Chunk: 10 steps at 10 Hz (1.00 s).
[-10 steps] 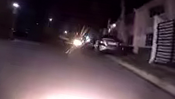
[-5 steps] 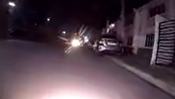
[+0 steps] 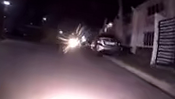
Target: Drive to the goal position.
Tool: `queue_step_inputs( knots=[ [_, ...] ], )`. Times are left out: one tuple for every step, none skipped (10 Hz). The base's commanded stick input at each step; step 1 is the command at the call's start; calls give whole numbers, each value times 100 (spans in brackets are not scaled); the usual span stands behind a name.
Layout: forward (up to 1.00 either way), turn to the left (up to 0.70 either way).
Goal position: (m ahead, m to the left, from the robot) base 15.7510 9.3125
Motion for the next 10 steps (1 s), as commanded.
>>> queue_step_inputs(
  knots=[
    [60, -15],
    [60, -15],
    [60, -15],
    [60, -15],
    [60, -10],
    [60, 0],
    [60, 0],
    [60, 0],
    [60, 0],
    [60, 0]
  ],
)
